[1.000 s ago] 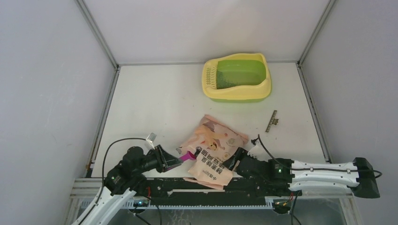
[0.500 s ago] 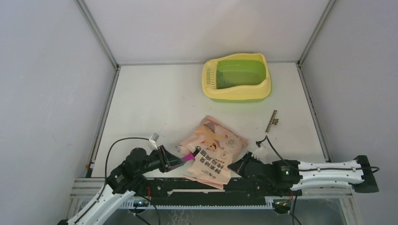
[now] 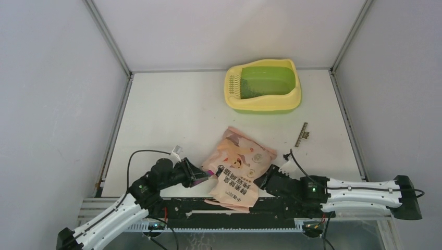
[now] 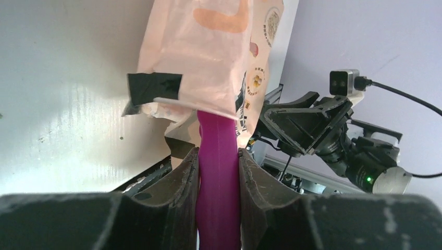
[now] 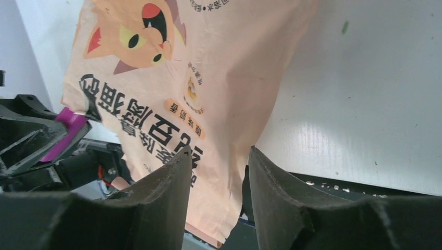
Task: Fill the litter box with clean litter
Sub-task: 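Scoop the cat litter from the cat litter bag.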
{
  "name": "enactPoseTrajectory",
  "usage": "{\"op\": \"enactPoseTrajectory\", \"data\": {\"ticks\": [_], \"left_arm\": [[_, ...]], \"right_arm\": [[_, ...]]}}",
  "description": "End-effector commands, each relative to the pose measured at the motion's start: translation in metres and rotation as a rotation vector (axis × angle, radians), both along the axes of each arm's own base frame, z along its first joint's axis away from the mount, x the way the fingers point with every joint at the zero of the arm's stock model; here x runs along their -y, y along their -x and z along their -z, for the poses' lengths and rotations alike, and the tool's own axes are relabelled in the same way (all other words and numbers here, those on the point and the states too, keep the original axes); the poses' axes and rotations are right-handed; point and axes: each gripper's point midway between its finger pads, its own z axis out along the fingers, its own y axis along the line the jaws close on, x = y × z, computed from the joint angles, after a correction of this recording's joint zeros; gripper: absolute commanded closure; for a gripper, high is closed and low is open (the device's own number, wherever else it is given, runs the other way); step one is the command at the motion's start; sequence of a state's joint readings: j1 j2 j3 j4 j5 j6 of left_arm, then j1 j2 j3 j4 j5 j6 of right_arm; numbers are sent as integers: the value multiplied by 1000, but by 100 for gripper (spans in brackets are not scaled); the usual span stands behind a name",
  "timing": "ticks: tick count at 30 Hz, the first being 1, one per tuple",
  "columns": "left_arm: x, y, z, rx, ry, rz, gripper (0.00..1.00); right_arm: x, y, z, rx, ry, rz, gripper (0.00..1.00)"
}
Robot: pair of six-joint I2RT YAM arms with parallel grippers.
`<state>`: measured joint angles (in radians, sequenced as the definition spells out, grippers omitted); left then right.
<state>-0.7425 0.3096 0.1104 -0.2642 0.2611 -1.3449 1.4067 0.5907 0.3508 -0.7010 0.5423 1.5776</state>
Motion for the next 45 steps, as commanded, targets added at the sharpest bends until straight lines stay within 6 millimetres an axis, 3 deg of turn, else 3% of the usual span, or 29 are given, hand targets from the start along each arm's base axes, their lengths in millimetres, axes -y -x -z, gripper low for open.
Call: {"op": "enactPoseTrajectory", "data": {"ticks": [1, 2, 5, 7, 12, 17, 21, 22, 24, 25, 27, 29, 35, 40, 45], "left_arm": [[10, -9, -13, 7, 41, -16, 94], [10, -9, -14, -3, 40, -17, 94], [11, -11, -14, -39, 42, -35, 94], [10, -14, -14, -60, 50, -64, 94], [11, -35, -15, -58, 58, -143, 95], [26, -61, -24, -19, 93, -180, 96], [34, -77, -20, -14, 47, -192, 97], [35, -79, -18, -19, 35, -192, 98], [34, -79, -17, -24, 27, -195, 98], [31, -78, -14, -32, 13, -200, 97], [24, -75, -9, -38, -11, -207, 97], [17, -72, -4, -46, -20, -214, 97], [3, -68, 5, -54, -40, -224, 97], [0, -70, 8, -47, -50, -222, 97], [1, -70, 11, -49, -52, -216, 97]], "right_arm": [[-15, -14, -19, 70, -17, 10, 52], [-14, -16, -17, 78, 4, 14, 57], [-9, -22, -17, 100, 51, 28, 90], [-3, -25, -17, 112, 68, 35, 100], [4, -26, -22, 138, 64, -10, 100], [4, -24, -17, 113, 39, -60, 100], [2, -21, -17, 94, 45, -111, 100], [2, -22, -24, 98, 46, -121, 97], [9, -28, -48, 133, 78, -123, 74], [17, -35, -62, 159, 118, -104, 68], [33, -56, -87, 206, 236, -77, 55], [44, -78, -98, 202, 348, -94, 49], [47, -155, -83, 134, 427, -74, 51], [44, -194, -49, 77, 546, -81, 50], [44, -222, -39, 104, 601, -37, 41]]}}
